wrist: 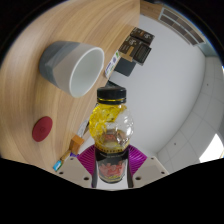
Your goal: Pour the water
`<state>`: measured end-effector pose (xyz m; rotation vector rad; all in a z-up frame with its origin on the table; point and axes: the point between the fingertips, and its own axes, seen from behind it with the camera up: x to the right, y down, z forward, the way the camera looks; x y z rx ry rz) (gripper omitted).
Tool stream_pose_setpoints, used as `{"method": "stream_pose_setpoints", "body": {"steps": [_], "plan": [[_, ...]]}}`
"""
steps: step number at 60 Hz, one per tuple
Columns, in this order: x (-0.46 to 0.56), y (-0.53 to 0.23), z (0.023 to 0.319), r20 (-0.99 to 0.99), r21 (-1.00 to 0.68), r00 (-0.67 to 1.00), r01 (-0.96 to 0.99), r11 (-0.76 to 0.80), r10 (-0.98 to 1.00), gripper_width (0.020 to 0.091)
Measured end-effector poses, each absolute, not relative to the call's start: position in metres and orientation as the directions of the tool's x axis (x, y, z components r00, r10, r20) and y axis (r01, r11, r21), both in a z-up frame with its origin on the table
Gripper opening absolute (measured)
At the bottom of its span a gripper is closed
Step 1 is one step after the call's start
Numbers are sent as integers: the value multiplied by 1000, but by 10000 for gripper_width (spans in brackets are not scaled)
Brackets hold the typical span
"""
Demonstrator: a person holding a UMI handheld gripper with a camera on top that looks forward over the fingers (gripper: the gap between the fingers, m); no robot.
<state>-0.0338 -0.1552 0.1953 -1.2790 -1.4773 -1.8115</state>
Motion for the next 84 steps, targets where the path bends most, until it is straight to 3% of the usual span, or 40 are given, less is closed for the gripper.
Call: {"method": "stream_pose_setpoints", "body": {"steps": [11,20,26,33,41,48,59,66,80,84], "plan": [[-48,-158,184,825,563,-516,780,-273,230,402],[-45,-164,180,884,458,-394,838,-296,252,403],[-39,-169,186,960,236,-165,912,-336,227,403],[-42,-175,204,956,-179,249,914,-363,156,404],[-39,-176,238,789,-557,610,761,-332,74,406],[-32,-176,242,554,-780,830,542,-313,59,403],[-5,-166,203,225,-918,970,244,-313,97,403],[1,-162,160,88,-930,988,128,-345,129,403],[6,-162,75,-11,-899,986,63,-433,166,422],[5,-165,77,-4,-923,985,64,-379,175,425]]}}
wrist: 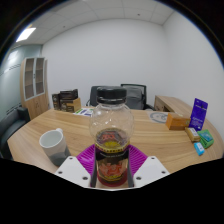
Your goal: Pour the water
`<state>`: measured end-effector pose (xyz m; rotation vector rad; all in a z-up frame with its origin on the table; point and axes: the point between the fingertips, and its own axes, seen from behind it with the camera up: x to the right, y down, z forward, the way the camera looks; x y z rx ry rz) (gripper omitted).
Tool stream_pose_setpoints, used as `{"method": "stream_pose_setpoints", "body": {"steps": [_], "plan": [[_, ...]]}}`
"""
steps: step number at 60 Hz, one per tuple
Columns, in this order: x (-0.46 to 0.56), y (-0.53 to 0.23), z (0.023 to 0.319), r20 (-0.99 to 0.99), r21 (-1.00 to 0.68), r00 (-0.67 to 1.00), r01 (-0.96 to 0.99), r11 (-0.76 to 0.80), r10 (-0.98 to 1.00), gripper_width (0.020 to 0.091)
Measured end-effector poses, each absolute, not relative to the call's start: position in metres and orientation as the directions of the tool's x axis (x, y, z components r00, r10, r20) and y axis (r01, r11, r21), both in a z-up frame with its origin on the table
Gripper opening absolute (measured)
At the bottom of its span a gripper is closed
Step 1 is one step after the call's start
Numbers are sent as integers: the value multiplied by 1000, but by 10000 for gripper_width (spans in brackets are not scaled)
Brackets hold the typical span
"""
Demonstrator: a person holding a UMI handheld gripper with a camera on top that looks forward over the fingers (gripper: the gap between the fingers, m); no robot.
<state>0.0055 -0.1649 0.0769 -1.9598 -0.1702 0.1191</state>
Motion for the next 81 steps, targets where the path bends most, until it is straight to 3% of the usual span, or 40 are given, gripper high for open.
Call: {"method": "stream_pose_setpoints", "body": {"steps": [11,14,17,18,38,57,81], "plan": [[11,-165,74,-47,-915,984,26,-403,170,551],[11,-170,69,-56,-897,986,19,-442,156,667],[16,-176,68,-40,-883,990,30,-469,138,853],[18,-178,70,-34,-880,991,31,-474,128,868],[1,-296,151,63,-842,998,58,-536,9,857],[-46,-415,207,99,-825,992,41,-564,-73,854],[-53,-440,209,95,-818,990,18,-574,-103,856]]}}
